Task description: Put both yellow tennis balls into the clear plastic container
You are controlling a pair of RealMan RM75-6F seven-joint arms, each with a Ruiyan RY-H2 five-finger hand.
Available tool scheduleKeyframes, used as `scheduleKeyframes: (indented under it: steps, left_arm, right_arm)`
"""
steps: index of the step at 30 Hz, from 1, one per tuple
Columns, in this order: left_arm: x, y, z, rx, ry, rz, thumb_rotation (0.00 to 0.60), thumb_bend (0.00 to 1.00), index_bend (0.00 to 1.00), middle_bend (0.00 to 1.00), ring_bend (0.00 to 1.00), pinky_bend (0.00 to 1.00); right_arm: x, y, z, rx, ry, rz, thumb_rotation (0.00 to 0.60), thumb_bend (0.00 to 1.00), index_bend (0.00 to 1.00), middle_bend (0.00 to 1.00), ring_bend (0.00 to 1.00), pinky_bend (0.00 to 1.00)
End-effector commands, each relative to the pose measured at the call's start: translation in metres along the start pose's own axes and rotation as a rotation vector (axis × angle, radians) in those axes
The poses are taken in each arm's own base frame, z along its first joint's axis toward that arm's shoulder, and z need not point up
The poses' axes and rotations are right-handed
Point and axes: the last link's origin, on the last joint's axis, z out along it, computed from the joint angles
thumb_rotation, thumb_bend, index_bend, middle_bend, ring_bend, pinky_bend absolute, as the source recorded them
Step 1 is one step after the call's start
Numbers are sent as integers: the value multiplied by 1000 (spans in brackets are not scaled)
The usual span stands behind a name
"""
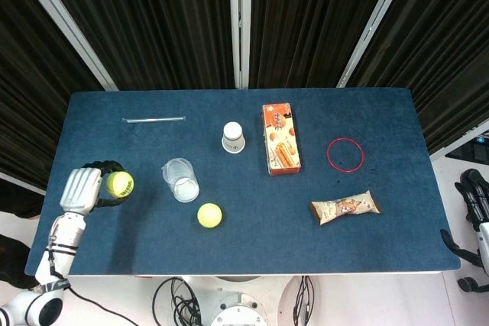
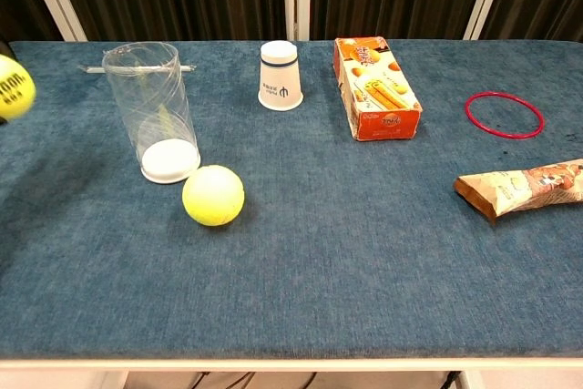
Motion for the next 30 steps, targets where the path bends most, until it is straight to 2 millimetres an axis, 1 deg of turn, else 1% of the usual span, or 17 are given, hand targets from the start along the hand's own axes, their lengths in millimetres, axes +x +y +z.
scheduleKeyframes:
  steps: [1, 2, 5, 11, 14, 19, 24, 26, 30]
  left_arm:
    - [24, 14, 3, -35, 52, -10, 600, 150, 547, 515, 386, 435]
    - [29, 22, 5, -55, 56, -27, 600, 150, 547, 515, 386, 436]
    - [32, 44, 12, -107, 27, -81, 600, 150, 546, 514, 386, 448]
    - [35, 81, 34, -184, 31, -63, 600, 152, 545, 512, 386, 447]
    - [32, 95, 42, -203, 18, -55, 600, 152, 545, 511, 386, 444]
    - [21, 109, 48, -223, -10, -25, 600, 152, 530, 502, 383, 443]
    - [15, 114, 50, -228, -23, -39, 600, 152, 515, 495, 377, 441]
    - [15, 114, 51, -225, -28, -38, 600, 151, 477, 481, 363, 438]
    - [14, 113, 52, -221, -37, -40, 600, 102, 266, 383, 306, 427]
  right_arm:
    - [2, -3, 1, 11, 6, 0, 600, 245, 0, 0, 0, 0]
    - [2, -4, 1, 14, 9, 2, 600, 245, 0, 0, 0, 0]
    - [3, -5, 1, 11, 11, 2, 600, 245, 0, 0, 0, 0]
    - [3, -1, -1, 0, 12, 7, 600, 245, 0, 0, 0, 0]
    - [4, 3, -2, -12, 15, 9, 600, 245, 0, 0, 0, 0]
    - [5, 7, 0, -25, 19, 13, 600, 245, 0, 0, 0, 0]
    - [4, 10, 1, -31, 17, 15, 600, 245, 0, 0, 0, 0]
    - [4, 11, 1, -33, 17, 19, 600, 245, 0, 0, 0, 0]
    - [2, 13, 2, -36, 11, 18, 600, 245, 0, 0, 0, 0]
